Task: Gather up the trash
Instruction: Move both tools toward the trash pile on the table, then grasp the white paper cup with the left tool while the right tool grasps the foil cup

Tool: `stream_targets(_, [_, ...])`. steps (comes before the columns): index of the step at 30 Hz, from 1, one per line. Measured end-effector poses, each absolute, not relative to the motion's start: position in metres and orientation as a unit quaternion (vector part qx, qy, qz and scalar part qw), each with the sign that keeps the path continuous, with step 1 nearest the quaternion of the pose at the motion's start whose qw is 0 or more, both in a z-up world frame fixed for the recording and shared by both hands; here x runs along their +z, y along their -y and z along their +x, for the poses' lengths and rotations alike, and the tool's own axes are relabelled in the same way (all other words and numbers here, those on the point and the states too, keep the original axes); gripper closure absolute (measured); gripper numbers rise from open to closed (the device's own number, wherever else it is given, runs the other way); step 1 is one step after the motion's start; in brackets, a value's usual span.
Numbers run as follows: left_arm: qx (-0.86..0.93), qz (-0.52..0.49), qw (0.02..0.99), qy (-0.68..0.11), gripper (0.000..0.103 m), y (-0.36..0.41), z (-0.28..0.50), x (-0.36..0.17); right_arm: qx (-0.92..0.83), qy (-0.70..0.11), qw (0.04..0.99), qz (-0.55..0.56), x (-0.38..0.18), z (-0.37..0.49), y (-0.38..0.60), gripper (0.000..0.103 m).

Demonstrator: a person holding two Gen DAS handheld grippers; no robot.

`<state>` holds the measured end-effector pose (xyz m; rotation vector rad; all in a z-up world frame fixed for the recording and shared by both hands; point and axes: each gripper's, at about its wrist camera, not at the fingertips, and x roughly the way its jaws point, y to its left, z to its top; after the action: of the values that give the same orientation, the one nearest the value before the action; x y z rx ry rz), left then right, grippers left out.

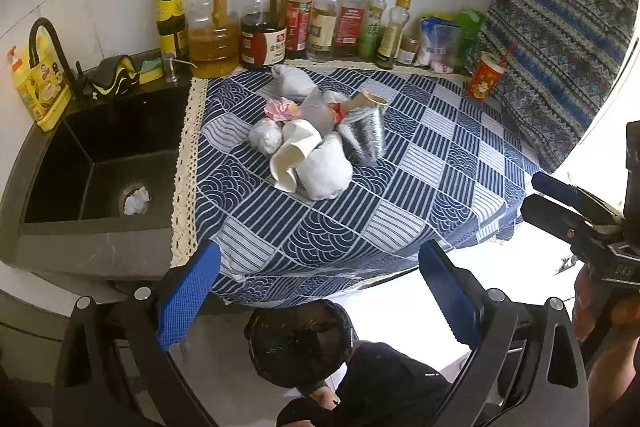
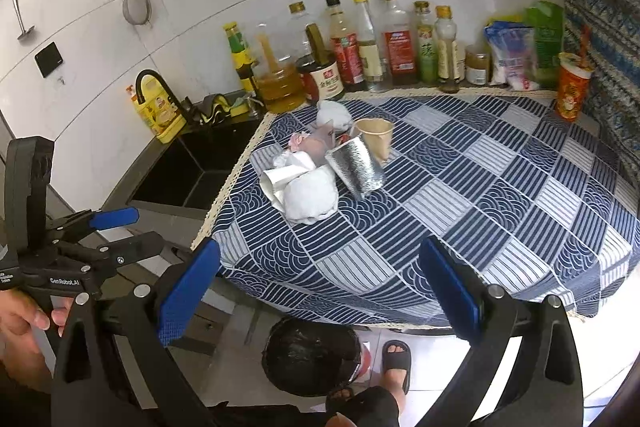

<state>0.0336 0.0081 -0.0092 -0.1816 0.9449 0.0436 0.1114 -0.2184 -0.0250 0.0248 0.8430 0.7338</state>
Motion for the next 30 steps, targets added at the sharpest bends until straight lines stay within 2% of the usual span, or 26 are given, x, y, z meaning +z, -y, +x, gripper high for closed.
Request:
stream_targets(16, [0.011,-0.104,0.873,-0.476,0.007,-0.034,0.080,-0.029,0.368,-0.437,0.821,-0.013,-0.044,0.161,0.190,0.004])
stream_targets(30, [-0.001,-0.118,0.845,-0.521,0.007,-0.060,0.155,-0.096,0.382,-0.493,0.782,0.009,-0.107,0.242,0.165,0.004])
